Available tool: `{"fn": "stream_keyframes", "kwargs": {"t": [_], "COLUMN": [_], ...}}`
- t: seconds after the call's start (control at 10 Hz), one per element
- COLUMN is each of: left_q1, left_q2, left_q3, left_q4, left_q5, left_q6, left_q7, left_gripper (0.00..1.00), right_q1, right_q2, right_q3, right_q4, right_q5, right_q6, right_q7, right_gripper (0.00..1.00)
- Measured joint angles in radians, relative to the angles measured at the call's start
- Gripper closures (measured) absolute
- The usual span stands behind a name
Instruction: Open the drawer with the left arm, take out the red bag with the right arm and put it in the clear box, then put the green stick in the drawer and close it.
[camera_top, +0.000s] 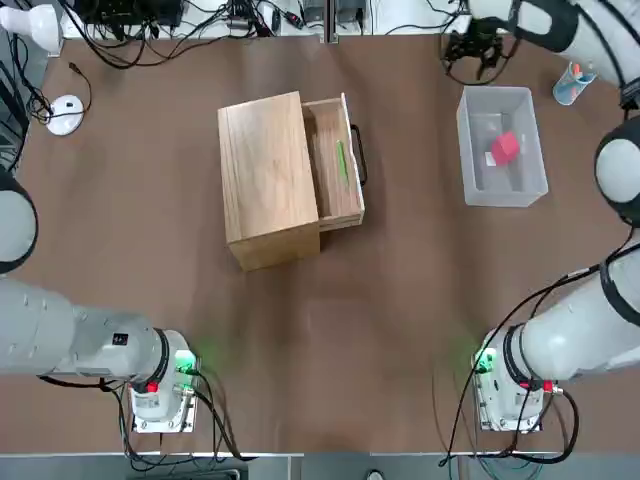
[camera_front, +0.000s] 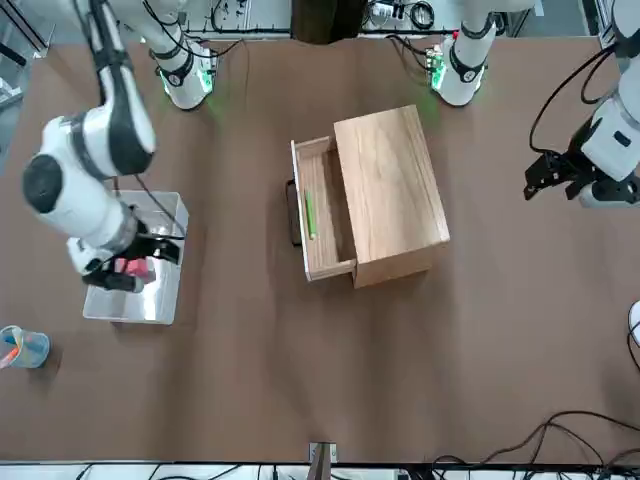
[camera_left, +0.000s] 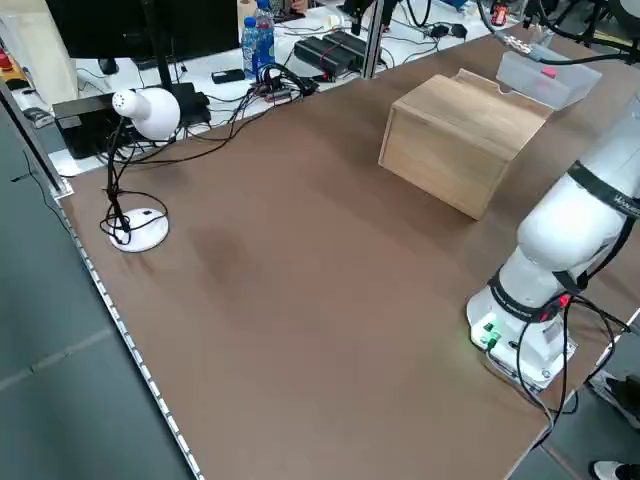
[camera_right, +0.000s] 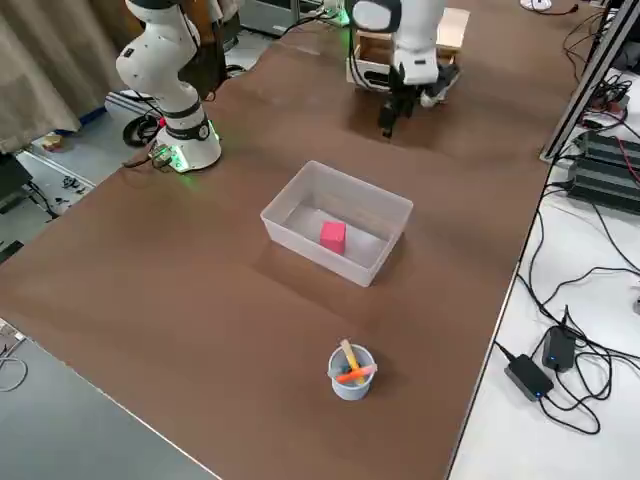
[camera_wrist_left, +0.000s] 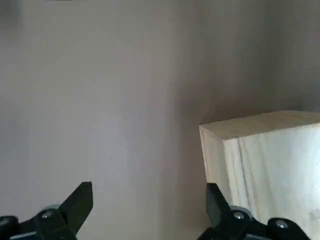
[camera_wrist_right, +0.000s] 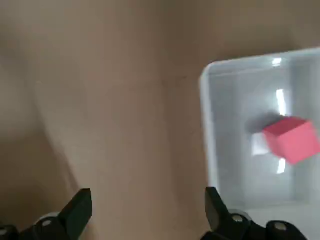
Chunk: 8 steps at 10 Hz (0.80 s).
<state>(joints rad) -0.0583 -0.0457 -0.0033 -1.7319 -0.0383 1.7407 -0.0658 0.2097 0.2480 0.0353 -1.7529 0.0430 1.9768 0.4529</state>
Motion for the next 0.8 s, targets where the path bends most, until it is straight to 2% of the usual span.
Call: {"fn": "stream_keyframes", "kwargs": {"t": [0.2,0.4,0.6,0.8], "left_q1": [0.009,0.009,0.008,0.008], "left_q2": [0.001,0.001,0.010,0.045], "left_q3": [0.001,0.000,-0.003,-0.005], "left_q4": [-0.001,0.003,0.025,0.084], "left_q5": [0.001,0.017,0.023,0.024], "left_q6": [0.000,0.000,-0.006,-0.042], "left_q7": [0.001,0.001,0.001,0.001], "left_gripper": [0.01,0.01,0.01,0.01], "right_q1": [0.144,0.216,0.213,0.209], "right_q2": [0.001,0.003,0.032,0.075], "right_q3": [0.003,0.002,-0.011,-0.015], "right_q4": [0.018,0.034,0.034,0.034], "right_q5": [0.001,0.002,0.088,0.160], "right_q6": [0.008,0.049,0.069,0.071], "right_q7": [0.277,0.389,0.396,0.450], "right_gripper": [0.00,0.02,0.35,0.69]}}
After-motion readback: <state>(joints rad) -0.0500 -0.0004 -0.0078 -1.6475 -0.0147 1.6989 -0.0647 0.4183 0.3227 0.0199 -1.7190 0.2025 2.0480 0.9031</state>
